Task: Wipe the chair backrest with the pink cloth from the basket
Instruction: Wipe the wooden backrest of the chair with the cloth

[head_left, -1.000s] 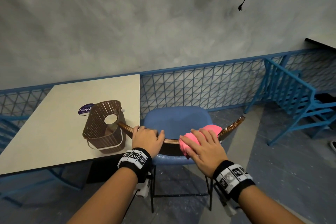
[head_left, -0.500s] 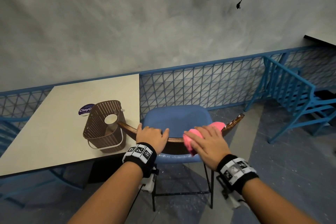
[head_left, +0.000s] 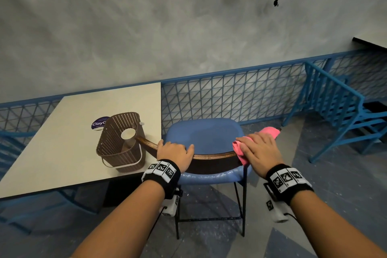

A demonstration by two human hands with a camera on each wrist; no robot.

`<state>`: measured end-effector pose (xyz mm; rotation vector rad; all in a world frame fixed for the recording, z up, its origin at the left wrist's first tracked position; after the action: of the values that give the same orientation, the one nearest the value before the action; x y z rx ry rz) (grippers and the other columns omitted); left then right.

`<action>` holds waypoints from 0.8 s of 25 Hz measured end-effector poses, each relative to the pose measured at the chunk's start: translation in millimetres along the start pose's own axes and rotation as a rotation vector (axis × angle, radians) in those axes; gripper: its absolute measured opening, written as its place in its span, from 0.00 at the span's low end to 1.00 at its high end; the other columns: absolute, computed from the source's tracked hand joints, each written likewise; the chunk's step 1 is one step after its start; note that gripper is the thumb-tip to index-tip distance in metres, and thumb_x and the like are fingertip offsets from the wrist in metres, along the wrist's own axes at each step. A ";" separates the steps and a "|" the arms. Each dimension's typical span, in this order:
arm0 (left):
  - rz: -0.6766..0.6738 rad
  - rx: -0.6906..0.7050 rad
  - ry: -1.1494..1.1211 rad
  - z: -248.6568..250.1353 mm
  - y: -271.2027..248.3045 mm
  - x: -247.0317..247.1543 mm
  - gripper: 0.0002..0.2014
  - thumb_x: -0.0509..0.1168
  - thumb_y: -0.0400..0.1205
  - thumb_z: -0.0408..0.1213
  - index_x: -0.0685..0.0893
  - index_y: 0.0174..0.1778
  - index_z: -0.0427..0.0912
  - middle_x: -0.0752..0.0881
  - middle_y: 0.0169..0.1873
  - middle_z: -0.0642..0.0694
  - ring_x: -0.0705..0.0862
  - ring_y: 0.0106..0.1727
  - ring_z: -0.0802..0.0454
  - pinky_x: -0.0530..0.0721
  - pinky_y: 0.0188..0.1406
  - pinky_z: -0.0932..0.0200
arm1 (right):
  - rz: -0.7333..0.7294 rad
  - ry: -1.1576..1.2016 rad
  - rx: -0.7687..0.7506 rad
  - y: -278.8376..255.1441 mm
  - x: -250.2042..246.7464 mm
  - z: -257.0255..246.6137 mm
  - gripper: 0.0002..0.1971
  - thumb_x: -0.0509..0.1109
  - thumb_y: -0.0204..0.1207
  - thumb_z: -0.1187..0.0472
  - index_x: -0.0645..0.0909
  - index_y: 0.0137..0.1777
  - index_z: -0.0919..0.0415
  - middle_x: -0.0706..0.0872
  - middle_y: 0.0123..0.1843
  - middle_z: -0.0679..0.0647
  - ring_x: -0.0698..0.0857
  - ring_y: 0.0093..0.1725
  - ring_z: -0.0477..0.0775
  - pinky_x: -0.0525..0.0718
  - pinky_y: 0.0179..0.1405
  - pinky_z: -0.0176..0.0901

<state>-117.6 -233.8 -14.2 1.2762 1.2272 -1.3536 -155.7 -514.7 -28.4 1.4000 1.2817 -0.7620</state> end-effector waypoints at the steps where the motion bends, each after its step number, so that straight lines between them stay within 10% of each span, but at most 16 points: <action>1: 0.005 -0.003 0.003 0.3 -0.3 0.2 0.36 0.40 0.85 0.59 0.90 0.38 0.44 0.91 0.43 0.44 0.85 0.55 0.45 0.60 0.79 0.38 | 0.019 0.000 0.031 0.7 -0.8 -2.4 0.23 0.47 0.85 0.41 0.81 0.66 0.42 0.85 0.61 0.47 0.76 0.66 0.60 0.67 0.72 0.62; 8: -0.014 -0.004 0.017 0.4 1.7 -0.3 0.35 0.40 0.84 0.58 0.90 0.39 0.43 0.91 0.45 0.42 0.84 0.56 0.42 0.65 0.75 0.38 | -0.011 -0.076 -0.183 -11.4 7.2 -28.7 0.23 0.46 0.87 0.41 0.77 0.73 0.41 0.83 0.65 0.46 0.76 0.65 0.56 0.65 0.71 0.55; 12: -0.021 -0.012 0.023 -0.1 3.1 -0.3 0.35 0.40 0.84 0.59 0.89 0.37 0.42 0.90 0.42 0.43 0.84 0.52 0.43 0.69 0.70 0.40 | -0.022 -0.080 0.003 8.2 0.4 24.0 0.34 0.35 0.84 0.34 0.81 0.66 0.43 0.86 0.60 0.49 0.76 0.64 0.57 0.69 0.70 0.59; 20: -0.015 -0.013 0.046 -0.1 2.3 -0.3 0.33 0.39 0.83 0.59 0.82 0.29 0.42 0.89 0.36 0.44 0.83 0.45 0.43 0.72 0.59 0.42 | 0.065 -0.016 -0.186 -18.1 5.0 -45.0 0.21 0.50 0.87 0.44 0.78 0.72 0.42 0.83 0.66 0.45 0.76 0.67 0.56 0.63 0.72 0.53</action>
<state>-115.3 -234.0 -14.2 1.2979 1.2779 -1.3313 -180.3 -472.6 -26.4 1.2768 1.2553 -0.5930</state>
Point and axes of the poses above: each hand's wrist, its own y-axis towards the middle knuckle, its own x-axis out of the palm, z = x × y, the point moved 5 cm from there along y, towards the middle knuckle
